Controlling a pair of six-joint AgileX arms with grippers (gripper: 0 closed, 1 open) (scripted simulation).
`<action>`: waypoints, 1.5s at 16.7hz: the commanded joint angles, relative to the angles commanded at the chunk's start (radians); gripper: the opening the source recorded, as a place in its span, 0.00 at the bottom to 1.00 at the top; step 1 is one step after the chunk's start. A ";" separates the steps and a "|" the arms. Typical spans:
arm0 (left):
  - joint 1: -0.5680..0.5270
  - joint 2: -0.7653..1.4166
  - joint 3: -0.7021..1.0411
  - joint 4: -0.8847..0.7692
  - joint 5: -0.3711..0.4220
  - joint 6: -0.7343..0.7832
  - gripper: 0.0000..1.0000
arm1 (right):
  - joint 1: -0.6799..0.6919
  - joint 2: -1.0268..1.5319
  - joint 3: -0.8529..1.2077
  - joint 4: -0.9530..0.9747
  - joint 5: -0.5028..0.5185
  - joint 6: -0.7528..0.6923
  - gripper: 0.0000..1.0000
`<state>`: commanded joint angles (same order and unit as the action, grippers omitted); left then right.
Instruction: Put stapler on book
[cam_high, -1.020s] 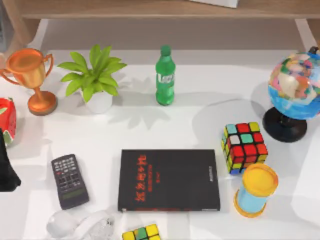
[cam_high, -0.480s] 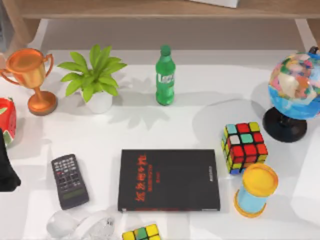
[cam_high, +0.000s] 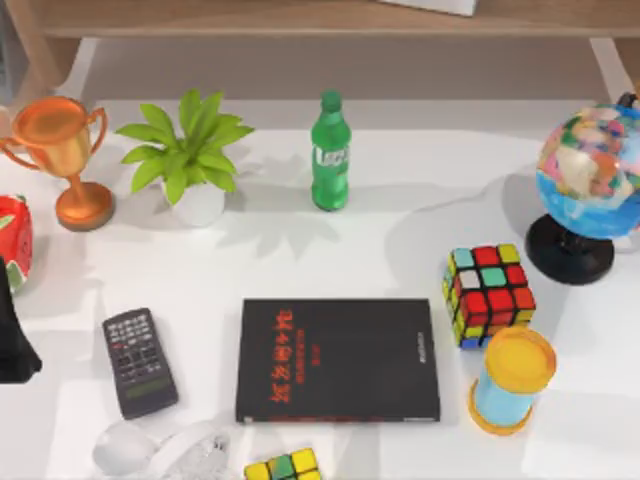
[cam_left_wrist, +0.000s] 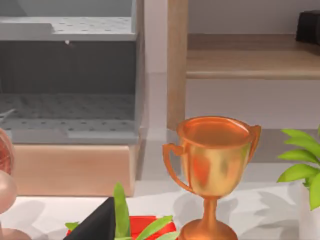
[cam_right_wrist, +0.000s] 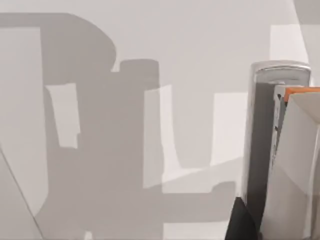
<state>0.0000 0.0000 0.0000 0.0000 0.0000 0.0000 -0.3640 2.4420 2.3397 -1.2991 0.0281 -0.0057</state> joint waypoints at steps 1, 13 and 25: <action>0.000 0.000 0.000 0.000 0.000 0.000 1.00 | 0.013 -0.049 -0.010 -0.009 0.011 0.046 0.00; 0.000 0.000 0.000 0.000 0.000 0.000 1.00 | 0.562 -0.474 -0.250 -0.013 0.120 0.655 0.00; 0.000 0.000 0.000 0.000 0.000 0.000 1.00 | 1.182 -0.358 -0.597 0.175 0.074 0.882 0.00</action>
<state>0.0000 0.0000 0.0000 0.0000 0.0000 0.0000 0.8181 2.0837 1.7428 -1.1241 0.1025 0.8761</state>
